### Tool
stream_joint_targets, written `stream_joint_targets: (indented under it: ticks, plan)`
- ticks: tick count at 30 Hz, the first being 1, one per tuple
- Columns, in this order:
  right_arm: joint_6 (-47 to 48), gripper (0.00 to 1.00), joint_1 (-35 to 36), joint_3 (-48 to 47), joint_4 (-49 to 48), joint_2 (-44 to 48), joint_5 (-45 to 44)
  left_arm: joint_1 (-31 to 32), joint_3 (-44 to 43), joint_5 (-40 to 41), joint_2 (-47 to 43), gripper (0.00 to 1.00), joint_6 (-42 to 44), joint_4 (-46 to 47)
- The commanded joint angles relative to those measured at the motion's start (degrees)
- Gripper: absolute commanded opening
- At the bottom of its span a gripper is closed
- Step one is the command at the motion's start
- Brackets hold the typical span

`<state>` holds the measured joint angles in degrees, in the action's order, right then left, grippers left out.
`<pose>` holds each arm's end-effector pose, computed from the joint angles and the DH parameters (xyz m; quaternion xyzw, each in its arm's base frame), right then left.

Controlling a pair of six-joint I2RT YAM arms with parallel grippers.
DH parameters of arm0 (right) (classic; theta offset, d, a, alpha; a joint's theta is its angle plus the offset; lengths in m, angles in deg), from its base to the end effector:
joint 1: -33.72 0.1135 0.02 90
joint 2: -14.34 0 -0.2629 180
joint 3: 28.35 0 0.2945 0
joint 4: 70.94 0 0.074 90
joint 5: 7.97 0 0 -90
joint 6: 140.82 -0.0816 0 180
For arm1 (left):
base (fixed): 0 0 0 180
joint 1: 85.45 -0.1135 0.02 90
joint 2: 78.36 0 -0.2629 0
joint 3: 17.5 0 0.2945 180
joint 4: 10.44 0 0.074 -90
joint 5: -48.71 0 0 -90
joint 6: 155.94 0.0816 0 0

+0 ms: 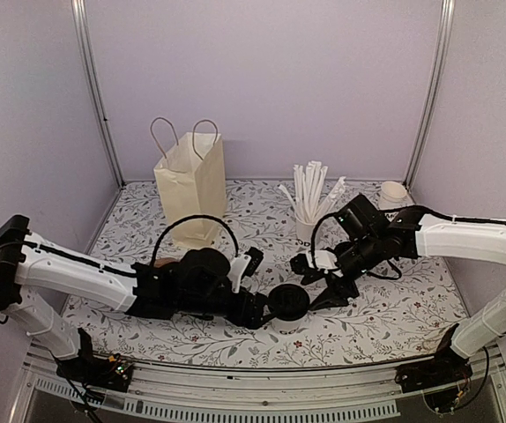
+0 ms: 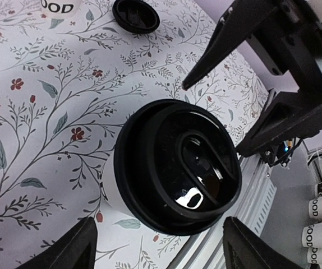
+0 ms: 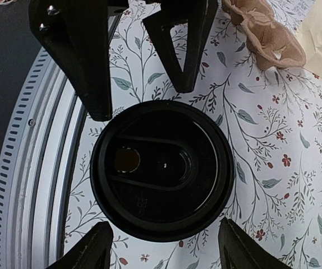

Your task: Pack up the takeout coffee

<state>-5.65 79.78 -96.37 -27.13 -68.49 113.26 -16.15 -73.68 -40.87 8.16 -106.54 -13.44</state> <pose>0.2102 0.2791 0.1763 -0.7136 0.5965 0.2612 0.2584 0.1378 -0.3629 0.1416 0.2165 0.8532 -0.3866 0.2752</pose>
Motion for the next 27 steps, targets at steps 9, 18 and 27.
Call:
stream_joint_targets:
  ticks: [9,18,27]
  plan:
    - [-1.3,0.67,2.2,5.3,3.2,3.7,6.9,-8.7,-2.7,-7.6,4.1,0.75,4.0,3.6]
    - [-2.3,0.67,3.5,6.5,8.5,7.4,6.5,-13.2,-5.9,-9.1,6.4,0.75,9.2,1.1]
    - [-10.8,0.62,-0.5,5.7,3.2,9.3,3.7,-12.9,-4.5,-10.2,2.0,0.78,6.8,2.8]
